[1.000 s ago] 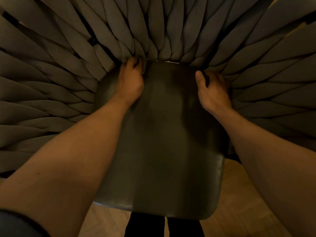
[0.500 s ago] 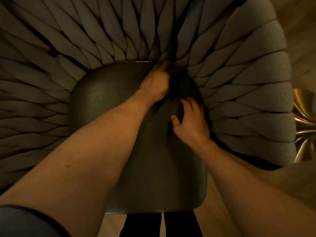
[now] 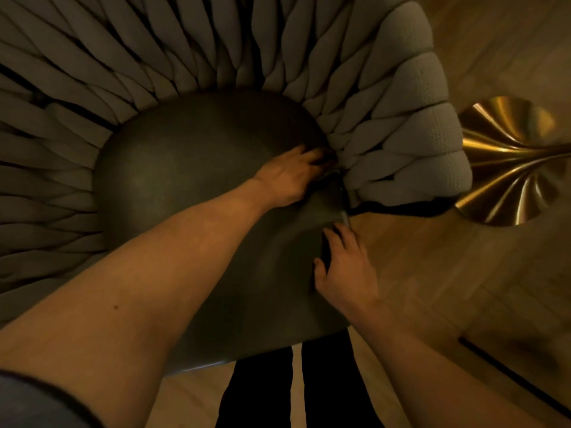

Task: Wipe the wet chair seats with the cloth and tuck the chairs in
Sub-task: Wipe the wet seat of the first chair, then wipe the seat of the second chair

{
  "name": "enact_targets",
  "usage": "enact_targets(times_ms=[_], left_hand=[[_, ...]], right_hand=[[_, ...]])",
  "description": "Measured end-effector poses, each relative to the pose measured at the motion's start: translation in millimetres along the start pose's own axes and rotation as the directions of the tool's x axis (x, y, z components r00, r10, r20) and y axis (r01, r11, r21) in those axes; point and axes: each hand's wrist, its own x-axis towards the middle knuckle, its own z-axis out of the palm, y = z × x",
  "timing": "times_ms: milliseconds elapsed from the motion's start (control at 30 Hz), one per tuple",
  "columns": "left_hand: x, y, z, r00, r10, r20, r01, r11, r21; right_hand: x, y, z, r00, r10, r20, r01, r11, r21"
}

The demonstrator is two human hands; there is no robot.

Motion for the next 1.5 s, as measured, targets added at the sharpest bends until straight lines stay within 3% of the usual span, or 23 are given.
enact_targets(times_ms=[100, 200, 267, 333, 400, 467, 600, 667, 767, 833, 867, 933, 1000, 1033, 1100, 1167, 1233, 1367, 1500], left_hand=[[-9.7, 24.4, 14.4, 0.998, 0.044, 0.047, -0.044, 0.999, -0.006], [-19.8, 50.4, 24.2, 0.993, 0.024, 0.119, -0.022, 1.0, -0.02], [-26.6, 66.8, 30.0, 0.987, 0.043, 0.155, -0.041, 0.999, -0.017], [-33.8, 83.3, 34.7, 0.973, 0.106, 0.204, -0.115, 0.993, 0.033], [-42.3, 98.8, 39.6, 0.958, 0.145, 0.249, -0.168, 0.983, 0.073], [-51.1, 114.1, 44.4, 0.947, 0.173, 0.271, -0.203, 0.975, 0.087], [-62.4, 133.2, 52.4, 0.936, 0.172, 0.308, -0.196, 0.979, 0.05], [-61.0, 136.1, 49.3, 0.94, 0.11, 0.323, -0.108, 0.994, -0.024], [-63.0, 147.2, 33.7, 0.937, -0.007, 0.349, 0.111, 0.954, -0.279], [-73.5, 161.8, 13.6, 0.906, -0.134, 0.402, 0.335, 0.807, -0.486], [-81.0, 170.4, 2.0, 0.877, -0.197, 0.439, 0.444, 0.683, -0.58], [-98.3, 190.0, -23.5, 0.801, -0.275, 0.531, 0.598, 0.34, -0.726], [-116.4, 209.3, -48.8, 0.743, -0.33, 0.582, 0.628, 0.045, -0.777], [-126.3, 218.7, -61.6, 0.721, -0.361, 0.592, 0.619, -0.047, -0.784], [-145.2, 237.5, -87.0, 0.693, -0.393, 0.604, 0.578, -0.196, -0.792], [-162.3, 254.3, -112.0, 0.691, -0.4, 0.602, 0.532, -0.283, -0.798], [-176.2, 266.5, -133.7, 0.693, -0.419, 0.587, 0.513, -0.287, -0.809], [-197.8, 281.0, -164.9, 0.705, -0.44, 0.557, 0.531, -0.194, -0.825], [-208.0, 289.0, -182.7, 0.708, -0.515, 0.484, 0.576, 0.024, -0.817]], right_hand=[[-20.4, 17.7, 11.3, 0.988, 0.151, -0.027, -0.146, 0.981, 0.13], [-39.3, 32.5, 28.7, 0.931, 0.364, -0.027, -0.332, 0.876, 0.35], [-50.0, 39.5, 39.3, 0.863, 0.505, 0.009, -0.433, 0.731, 0.527], [-58.5, 43.7, 46.8, 0.783, 0.61, 0.119, -0.506, 0.513, 0.693], [-64.4, 46.7, 52.7, 0.726, 0.655, 0.21, -0.521, 0.323, 0.79], [-67.3, 49.7, 56.2, 0.704, 0.667, 0.245, -0.492, 0.208, 0.846], [-69.3, 53.8, 58.5, 0.698, 0.663, 0.27, -0.463, 0.13, 0.877], [-73.2, 55.3, 57.4, 0.684, 0.666, 0.296, -0.482, 0.109, 0.869], [-87.2, 55.9, 48.2, 0.678, 0.659, 0.325, -0.519, 0.116, 0.847], [-102.0, 51.6, 35.1, 0.706, 0.62, 0.342, -0.512, 0.114, 0.851], [-109.9, 48.5, 27.9, 0.723, 0.59, 0.359, -0.506, 0.099, 0.857], [-129.4, 38.1, 9.4, 0.762, 0.514, 0.393, -0.487, 0.055, 0.872], [-151.4, 24.0, -13.4, 0.804, 0.413, 0.429, -0.456, -0.035, 0.889], [-164.0, 15.6, -25.3, 0.829, 0.347, 0.439, -0.432, -0.1, 0.896], [-188.7, -0.1, -45.6, 0.879, 0.223, 0.421, -0.376, -0.217, 0.901], [-210.0, -16.4, -63.4, 0.915, 0.151, 0.374, -0.33, -0.256, 0.909], [-226.4, -31.8, -77.3, 0.941, 0.143, 0.307, -0.268, -0.242, 0.933], [-246.8, -55.6, -98.6, 0.949, 0.232, 0.215, -0.177, -0.172, 0.969], [-258.6, -65.4, -109.7, 0.95, 0.285, 0.132, -0.136, -0.006, 0.991]])
